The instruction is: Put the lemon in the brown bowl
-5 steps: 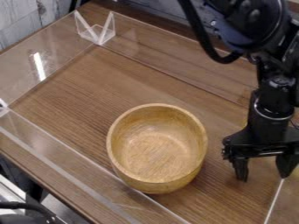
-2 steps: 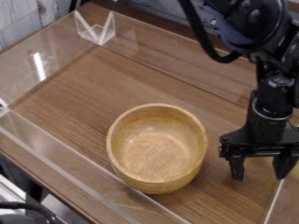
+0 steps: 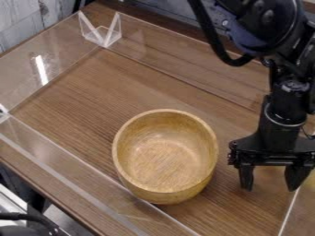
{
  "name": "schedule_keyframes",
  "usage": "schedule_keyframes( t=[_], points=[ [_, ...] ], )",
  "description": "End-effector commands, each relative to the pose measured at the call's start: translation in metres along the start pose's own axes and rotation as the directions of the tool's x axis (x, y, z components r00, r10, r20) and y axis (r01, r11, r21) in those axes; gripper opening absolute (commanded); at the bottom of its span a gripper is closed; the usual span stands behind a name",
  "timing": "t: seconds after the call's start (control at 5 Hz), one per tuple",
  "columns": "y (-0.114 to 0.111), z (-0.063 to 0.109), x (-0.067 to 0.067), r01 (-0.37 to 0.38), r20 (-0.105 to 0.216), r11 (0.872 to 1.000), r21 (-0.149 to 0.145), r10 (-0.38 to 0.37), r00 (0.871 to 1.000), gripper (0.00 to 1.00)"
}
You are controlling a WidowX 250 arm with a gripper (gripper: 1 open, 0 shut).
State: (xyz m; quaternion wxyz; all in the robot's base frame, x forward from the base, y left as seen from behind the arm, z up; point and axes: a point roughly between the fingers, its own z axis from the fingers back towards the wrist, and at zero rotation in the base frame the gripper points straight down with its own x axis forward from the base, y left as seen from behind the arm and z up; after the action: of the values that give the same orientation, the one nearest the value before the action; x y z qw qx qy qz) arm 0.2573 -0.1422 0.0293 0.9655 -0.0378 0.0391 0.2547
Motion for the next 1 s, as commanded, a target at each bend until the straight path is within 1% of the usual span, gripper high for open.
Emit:
schedule_keyframes(
  t=[0.0,0.8],
  points=[
    [-0.0055,0.0182,0.0069,0.016,0.033,0.999,-0.040,-0.015,0.999,1.00],
    [0.0012,0.0258,0.0122,0.063,0.030,0.998,-0.013,-0.063,0.998,1.00]
  ],
)
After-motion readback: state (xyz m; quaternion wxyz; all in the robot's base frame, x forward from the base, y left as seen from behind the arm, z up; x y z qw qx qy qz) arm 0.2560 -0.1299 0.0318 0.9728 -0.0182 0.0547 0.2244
